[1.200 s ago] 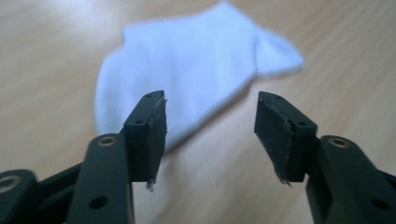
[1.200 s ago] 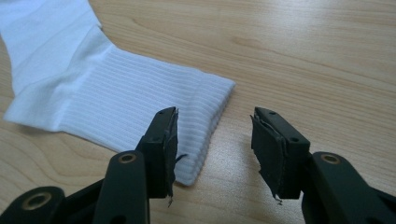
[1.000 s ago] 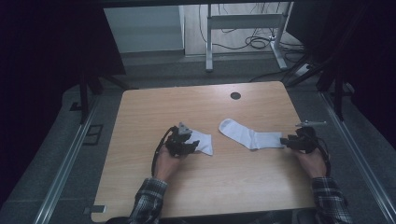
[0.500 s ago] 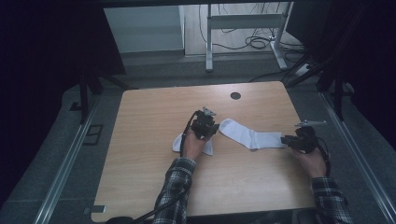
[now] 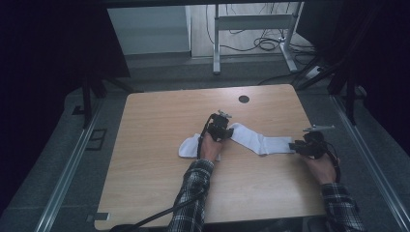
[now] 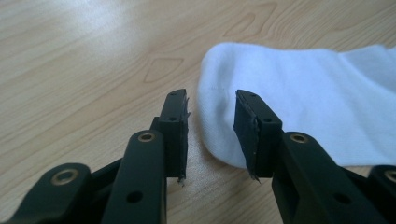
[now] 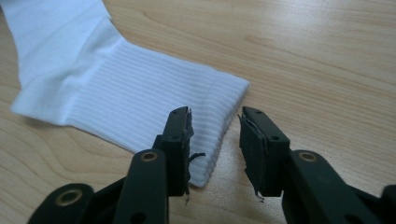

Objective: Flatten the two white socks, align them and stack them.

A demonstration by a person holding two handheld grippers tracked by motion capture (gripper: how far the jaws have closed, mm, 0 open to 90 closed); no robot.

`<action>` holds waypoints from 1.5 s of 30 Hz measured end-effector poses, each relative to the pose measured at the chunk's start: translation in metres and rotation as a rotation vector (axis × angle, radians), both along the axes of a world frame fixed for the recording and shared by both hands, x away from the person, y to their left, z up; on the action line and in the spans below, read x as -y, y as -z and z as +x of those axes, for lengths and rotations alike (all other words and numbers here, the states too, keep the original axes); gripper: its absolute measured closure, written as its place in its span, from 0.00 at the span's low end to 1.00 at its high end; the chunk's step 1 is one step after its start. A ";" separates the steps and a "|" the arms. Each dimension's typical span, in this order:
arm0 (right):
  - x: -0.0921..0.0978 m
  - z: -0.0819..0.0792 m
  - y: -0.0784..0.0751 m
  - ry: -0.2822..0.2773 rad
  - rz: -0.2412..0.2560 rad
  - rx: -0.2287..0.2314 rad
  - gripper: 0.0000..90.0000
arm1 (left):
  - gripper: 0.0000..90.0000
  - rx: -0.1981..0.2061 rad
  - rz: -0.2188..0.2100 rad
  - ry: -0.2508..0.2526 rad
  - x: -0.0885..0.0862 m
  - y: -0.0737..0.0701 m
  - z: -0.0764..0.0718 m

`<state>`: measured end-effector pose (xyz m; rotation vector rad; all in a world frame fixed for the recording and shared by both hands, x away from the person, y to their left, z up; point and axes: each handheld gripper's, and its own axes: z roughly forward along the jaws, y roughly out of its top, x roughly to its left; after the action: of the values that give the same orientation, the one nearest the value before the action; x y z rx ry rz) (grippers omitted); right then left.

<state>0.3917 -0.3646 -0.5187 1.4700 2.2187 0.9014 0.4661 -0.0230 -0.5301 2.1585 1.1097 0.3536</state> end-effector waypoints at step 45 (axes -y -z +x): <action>-0.063 -0.024 -0.030 -0.226 0.105 0.044 0.90 | 0.96 0.110 -0.066 0.032 -0.104 -0.049 -0.112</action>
<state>0.3673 -0.3020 -0.4884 1.2457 2.3704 1.1251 0.3545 0.0806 -0.4811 2.0711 1.0107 0.4100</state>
